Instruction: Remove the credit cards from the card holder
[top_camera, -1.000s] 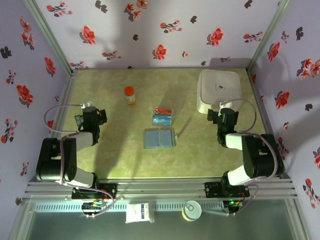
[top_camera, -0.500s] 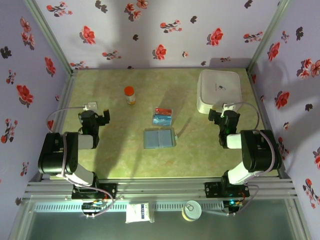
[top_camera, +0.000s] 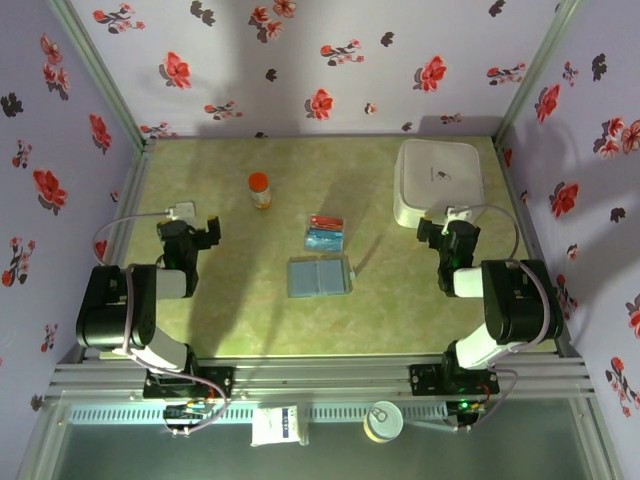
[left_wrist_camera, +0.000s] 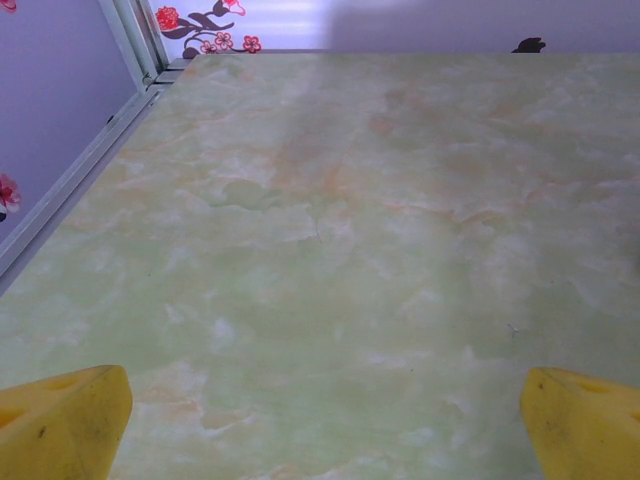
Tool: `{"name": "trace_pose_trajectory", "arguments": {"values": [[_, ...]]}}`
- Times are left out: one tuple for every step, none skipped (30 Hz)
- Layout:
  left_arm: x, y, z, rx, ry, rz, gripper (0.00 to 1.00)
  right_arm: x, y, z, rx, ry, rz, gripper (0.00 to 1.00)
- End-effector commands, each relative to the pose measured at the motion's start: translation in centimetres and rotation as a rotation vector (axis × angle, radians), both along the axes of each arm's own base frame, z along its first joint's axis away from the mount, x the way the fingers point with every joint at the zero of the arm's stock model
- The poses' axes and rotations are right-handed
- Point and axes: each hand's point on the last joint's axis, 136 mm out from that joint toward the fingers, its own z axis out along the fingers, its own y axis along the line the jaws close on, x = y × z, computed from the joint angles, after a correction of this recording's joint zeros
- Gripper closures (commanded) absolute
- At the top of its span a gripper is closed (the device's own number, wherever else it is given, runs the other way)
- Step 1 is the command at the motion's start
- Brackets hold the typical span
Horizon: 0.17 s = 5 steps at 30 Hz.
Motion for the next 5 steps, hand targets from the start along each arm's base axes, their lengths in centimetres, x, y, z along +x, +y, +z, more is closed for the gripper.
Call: {"name": "trace_pose_trajectory", "arguments": {"values": [[-0.01, 0.09, 0.18, 0.015, -0.016, -0.007, 0.00, 0.59, 0.05, 0.79, 0.011, -0.035, 0.001, 0.01], [-0.02, 0.12, 0.14, 0.014, -0.015, -0.006, 0.00, 0.54, 0.04, 0.74, 0.010, -0.034, 0.002, 0.01], [-0.01, 0.09, 0.19, 0.015, -0.017, -0.007, 0.00, 0.54, 0.02, 0.85, 0.010, -0.036, 0.001, 0.01], [-0.02, 0.12, 0.15, 0.015, -0.016, -0.006, 0.00, 0.49, 0.00, 0.91, 0.011, -0.039, -0.001, 0.01], [-0.01, 0.11, 0.22, 0.015, -0.018, -0.006, 0.00, 0.48, 0.00, 0.94, 0.011, -0.041, -0.001, 0.01]]}}
